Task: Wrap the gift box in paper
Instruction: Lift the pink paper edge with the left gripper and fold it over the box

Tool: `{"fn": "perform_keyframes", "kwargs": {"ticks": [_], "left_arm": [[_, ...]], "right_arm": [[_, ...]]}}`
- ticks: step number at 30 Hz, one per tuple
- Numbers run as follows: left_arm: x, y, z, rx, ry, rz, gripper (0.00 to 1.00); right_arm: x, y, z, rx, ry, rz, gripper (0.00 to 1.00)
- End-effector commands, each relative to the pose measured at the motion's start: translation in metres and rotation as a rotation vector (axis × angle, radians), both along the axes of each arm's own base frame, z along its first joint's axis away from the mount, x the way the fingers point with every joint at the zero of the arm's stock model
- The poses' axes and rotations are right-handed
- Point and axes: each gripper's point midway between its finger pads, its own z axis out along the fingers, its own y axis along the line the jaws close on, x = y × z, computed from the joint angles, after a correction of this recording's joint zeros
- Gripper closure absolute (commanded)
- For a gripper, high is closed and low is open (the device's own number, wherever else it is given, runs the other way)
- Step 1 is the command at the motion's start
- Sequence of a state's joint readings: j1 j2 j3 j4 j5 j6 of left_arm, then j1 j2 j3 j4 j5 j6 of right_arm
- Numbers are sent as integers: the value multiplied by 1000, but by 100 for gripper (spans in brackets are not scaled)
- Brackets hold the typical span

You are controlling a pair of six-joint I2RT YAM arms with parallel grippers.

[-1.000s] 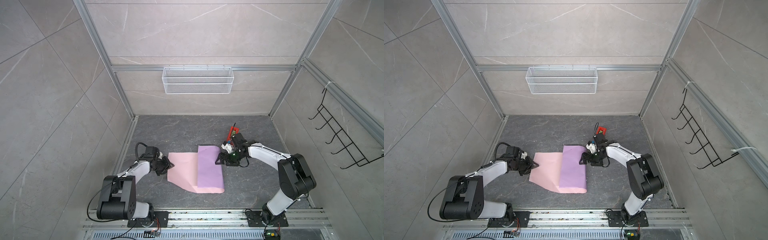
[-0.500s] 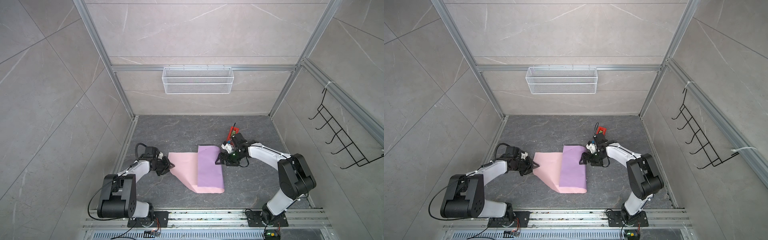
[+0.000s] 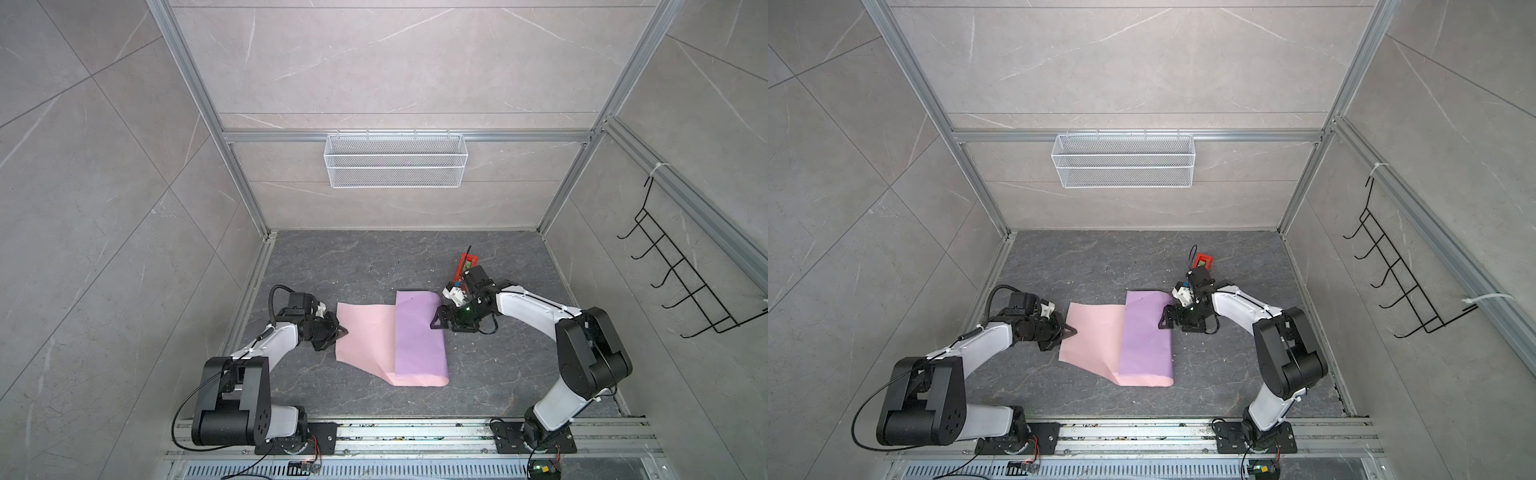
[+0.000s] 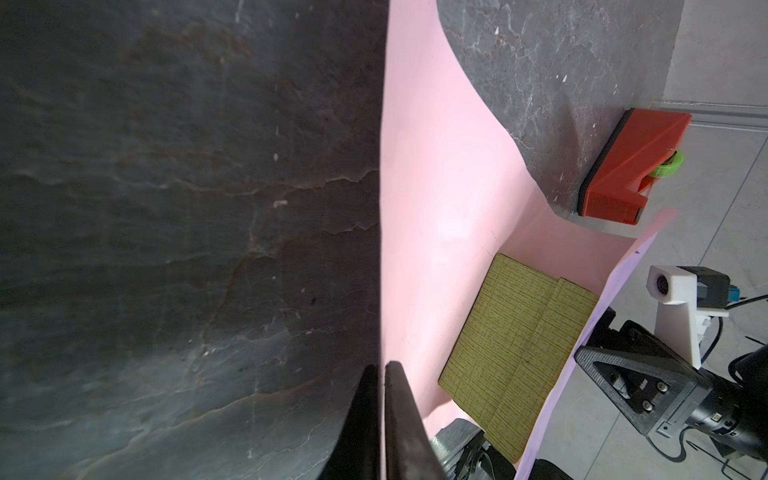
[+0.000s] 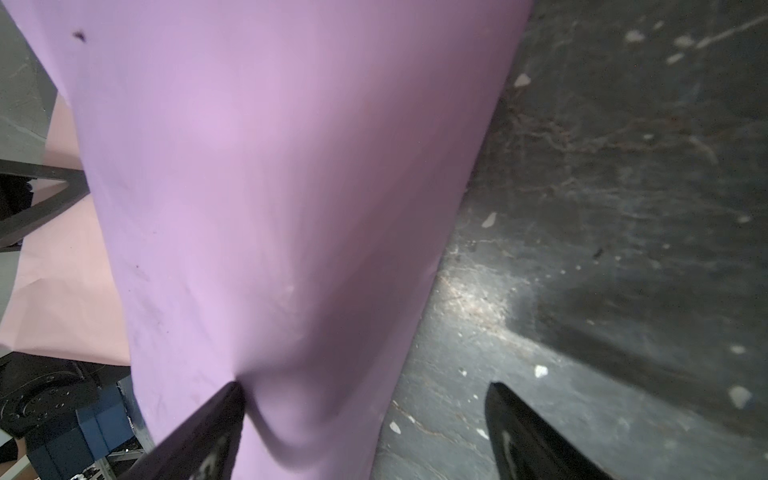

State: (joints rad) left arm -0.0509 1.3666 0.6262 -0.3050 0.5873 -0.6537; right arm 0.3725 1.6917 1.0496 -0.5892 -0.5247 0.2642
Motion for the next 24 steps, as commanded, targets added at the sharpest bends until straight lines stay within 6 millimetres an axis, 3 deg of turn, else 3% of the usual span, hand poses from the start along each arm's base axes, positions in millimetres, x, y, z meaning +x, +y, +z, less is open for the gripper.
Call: {"fn": "perform_keyframes", "kwargs": {"ticks": [1, 12, 24], "left_arm": [[-6, -8, 12, -26, -34, -51, 92], [-13, -17, 16, 59, -42, -130, 98], [-8, -27, 49, 137, -131, -245, 93]], "right_arm": [[-14, -17, -31, -138, 60, 15, 8], [-14, -17, -31, -139, 57, 13, 8], [-14, -17, -31, -139, 59, 15, 8]]}}
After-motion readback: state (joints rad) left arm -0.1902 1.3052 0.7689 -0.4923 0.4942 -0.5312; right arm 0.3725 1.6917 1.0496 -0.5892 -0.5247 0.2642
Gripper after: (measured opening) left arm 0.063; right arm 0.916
